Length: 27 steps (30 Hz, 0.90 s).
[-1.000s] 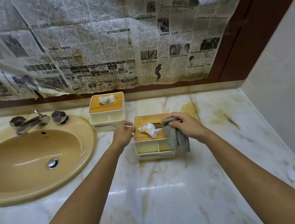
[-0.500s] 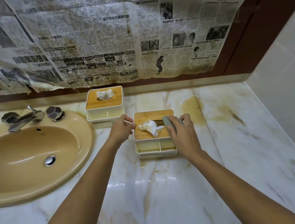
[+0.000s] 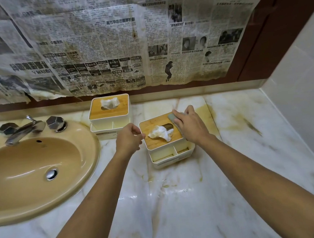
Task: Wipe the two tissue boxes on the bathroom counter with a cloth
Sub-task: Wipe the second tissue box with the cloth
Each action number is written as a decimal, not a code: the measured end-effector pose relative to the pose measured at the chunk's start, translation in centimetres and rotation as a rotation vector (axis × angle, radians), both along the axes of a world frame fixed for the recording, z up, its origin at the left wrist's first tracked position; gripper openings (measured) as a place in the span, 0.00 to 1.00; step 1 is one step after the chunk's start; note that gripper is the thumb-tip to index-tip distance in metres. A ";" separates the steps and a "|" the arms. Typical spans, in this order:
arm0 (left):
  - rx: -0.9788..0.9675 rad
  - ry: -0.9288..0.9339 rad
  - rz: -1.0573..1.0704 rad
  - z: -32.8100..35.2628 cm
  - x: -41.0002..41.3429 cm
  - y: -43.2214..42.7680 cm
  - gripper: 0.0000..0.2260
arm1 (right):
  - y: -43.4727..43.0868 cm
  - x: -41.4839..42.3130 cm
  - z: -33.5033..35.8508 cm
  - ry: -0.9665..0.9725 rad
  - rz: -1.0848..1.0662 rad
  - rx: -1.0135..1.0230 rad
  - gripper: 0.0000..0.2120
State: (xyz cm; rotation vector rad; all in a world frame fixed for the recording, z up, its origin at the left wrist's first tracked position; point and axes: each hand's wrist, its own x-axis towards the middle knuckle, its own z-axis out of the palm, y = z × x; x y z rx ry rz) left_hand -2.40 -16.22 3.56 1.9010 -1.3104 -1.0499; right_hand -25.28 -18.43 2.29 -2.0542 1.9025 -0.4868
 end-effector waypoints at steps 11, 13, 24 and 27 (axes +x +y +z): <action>-0.093 -0.103 -0.023 -1.2 -0.2 0.6 0.16 | 7.5 0.6 -0.2 0.085 0.078 -0.069 0.19; -0.090 -0.137 -0.056 -1.2 -0.1 0.5 0.15 | 7.0 0.6 -0.3 0.090 0.087 -0.067 0.19; -0.088 -0.206 -0.074 -1.3 0.0 0.1 0.15 | 5.9 1.2 -0.1 0.204 0.072 -0.049 0.20; -0.082 -0.203 -0.077 -1.4 0.0 -0.1 0.15 | 8.1 0.9 -0.6 0.210 0.128 -0.027 0.21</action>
